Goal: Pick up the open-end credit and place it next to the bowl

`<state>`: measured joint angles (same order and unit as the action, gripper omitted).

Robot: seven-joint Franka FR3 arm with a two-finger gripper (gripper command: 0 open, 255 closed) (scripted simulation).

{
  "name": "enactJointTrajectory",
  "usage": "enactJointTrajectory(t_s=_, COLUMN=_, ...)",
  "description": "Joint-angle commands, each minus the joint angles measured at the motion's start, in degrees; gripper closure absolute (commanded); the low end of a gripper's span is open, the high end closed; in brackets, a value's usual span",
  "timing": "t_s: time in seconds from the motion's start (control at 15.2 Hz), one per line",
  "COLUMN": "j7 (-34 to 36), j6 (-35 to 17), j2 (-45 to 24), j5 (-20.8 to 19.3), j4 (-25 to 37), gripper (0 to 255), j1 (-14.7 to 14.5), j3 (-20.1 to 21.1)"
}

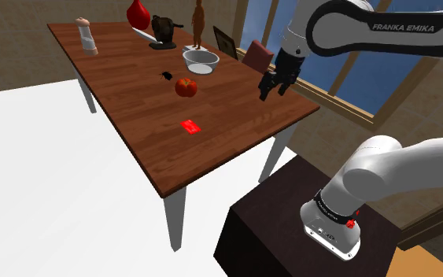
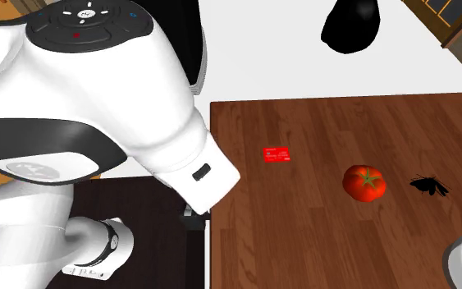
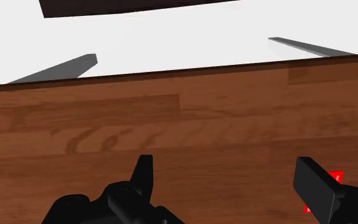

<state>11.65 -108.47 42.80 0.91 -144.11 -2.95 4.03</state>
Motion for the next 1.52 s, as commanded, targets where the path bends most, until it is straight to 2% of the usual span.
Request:
enactJointTrajectory(t_s=0.0, j7=1.3, j6=-6.1, j2=-1.6, j5=0.5, j4=-2.2, gripper=0, j1=-0.6, j3=1.6)
enactJointTrajectory(t_s=0.53, j7=7.3, j6=-29.2, j2=-13.3, j5=-0.5, j4=-5.4, gripper=0, j1=-1.1, j3=8.4)
enactJointTrajectory(t_s=0.73, j7=10.9, j6=-37.4, j2=-19.3, j5=-2.9, j4=-4.8, gripper=0, j1=0.1, j3=11.7)
enactJointTrajectory(t_s=0.92, j7=16.2, j6=-44.9, j2=-25.7, j5=-7.9, j4=-3.1, gripper=0, j1=2.9, j3=16.0)
enactJointTrajectory(t_s=1.06, j7=21.4, j6=-49.2, j2=-30.2, j5=-13.5, j4=-1.3, gripper=0, j1=5.9, j3=19.4)
enactJointTrajectory(t_s=1.19, j7=28.9, j6=-52.6, j2=-35.0, j5=-22.0, j4=1.2, gripper=0, j1=9.8, j3=23.3)
enactJointTrajectory(t_s=1.32, j7=38.9, j6=-54.5, j2=-40.2, j5=-34.1, j4=4.7, gripper=0, j1=13.3, j3=26.6)
enactJointTrajectory(t_s=1.45, j7=50.1, j6=-54.7, j2=-45.7, j5=-47.5, j4=9.1, gripper=0, j1=14.3, j3=27.6)
